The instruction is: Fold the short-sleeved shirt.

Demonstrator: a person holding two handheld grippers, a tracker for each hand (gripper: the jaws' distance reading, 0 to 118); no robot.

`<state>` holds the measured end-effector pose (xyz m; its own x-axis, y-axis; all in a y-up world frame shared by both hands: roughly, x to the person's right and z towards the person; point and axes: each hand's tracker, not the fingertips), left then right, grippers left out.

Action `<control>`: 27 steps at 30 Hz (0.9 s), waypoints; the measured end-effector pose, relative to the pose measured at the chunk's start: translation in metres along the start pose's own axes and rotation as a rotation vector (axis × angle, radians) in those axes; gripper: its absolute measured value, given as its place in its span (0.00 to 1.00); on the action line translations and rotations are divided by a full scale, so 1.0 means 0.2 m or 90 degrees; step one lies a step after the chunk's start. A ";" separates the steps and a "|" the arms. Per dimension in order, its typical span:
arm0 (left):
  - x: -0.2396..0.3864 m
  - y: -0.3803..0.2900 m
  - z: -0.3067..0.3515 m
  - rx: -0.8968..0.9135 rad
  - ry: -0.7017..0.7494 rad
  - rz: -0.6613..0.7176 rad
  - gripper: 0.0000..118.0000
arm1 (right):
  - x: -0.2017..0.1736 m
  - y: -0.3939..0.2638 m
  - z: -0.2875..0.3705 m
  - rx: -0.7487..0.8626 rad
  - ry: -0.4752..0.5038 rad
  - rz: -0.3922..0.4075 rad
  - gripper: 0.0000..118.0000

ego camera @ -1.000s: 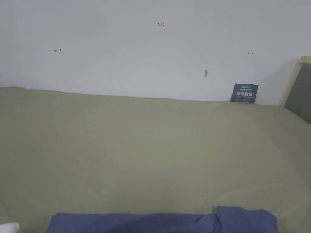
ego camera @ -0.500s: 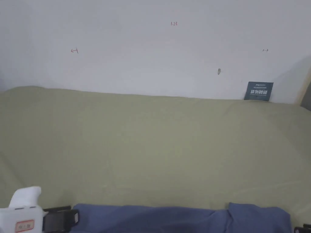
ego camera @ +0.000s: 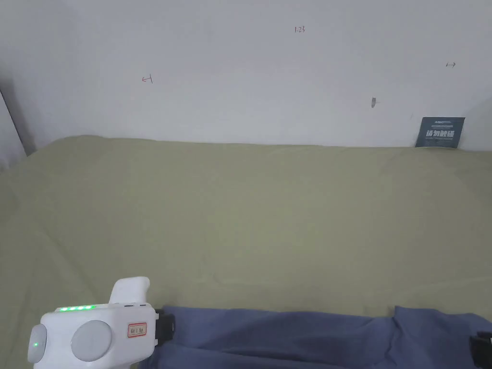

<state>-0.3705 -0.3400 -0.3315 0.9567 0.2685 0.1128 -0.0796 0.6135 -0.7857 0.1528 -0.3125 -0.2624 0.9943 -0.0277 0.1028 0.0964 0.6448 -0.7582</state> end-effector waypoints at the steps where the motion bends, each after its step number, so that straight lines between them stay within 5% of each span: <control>1: 0.01 0.01 0.02 -0.001 0.002 -0.002 0.00 | -0.01 0.00 -0.01 0.000 -0.003 0.001 0.06; 6: -0.08 0.06 0.02 -0.009 0.002 -0.005 0.00 | 0.02 0.00 -0.04 -0.005 0.006 -0.011 0.06; 9: -0.28 0.14 -0.03 -0.058 -0.127 0.055 0.00 | 0.04 -0.01 -0.03 -0.003 0.007 -0.007 0.06; 12: -0.53 0.12 -0.16 -0.121 -0.298 0.206 0.00 | 0.06 -0.01 -0.01 -0.002 0.011 -0.006 0.06; 14: -0.59 0.12 -0.21 -0.137 -0.301 0.211 0.00 | 0.07 -0.01 -0.01 -0.001 0.008 -0.005 0.06; 17: -0.62 0.12 -0.27 -0.169 -0.289 0.199 0.14 | 0.07 -0.01 -0.01 -0.005 0.012 -0.008 0.06; 18: -0.64 0.11 -0.28 -0.174 -0.281 0.201 0.34 | 0.08 -0.01 -0.01 -0.006 0.013 -0.008 0.06; 19: -0.64 0.11 -0.30 -0.170 -0.264 0.193 0.71 | 0.08 -0.01 -0.01 -0.008 0.015 -0.006 0.06; 20: -0.66 0.09 -0.31 -0.170 -0.264 0.193 0.97 | 0.07 -0.01 -0.01 -0.012 0.017 0.000 0.06; 27: -0.63 -0.01 -0.41 -0.137 -0.396 0.275 1.00 | 0.07 -0.04 -0.06 -0.027 0.026 -0.003 0.06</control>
<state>-0.4685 -0.4362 -0.3952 0.5164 0.8554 0.0406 -0.2912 0.2199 -0.9311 0.1663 -0.3268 -0.2636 0.9947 -0.0624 0.0817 0.1028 0.6114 -0.7846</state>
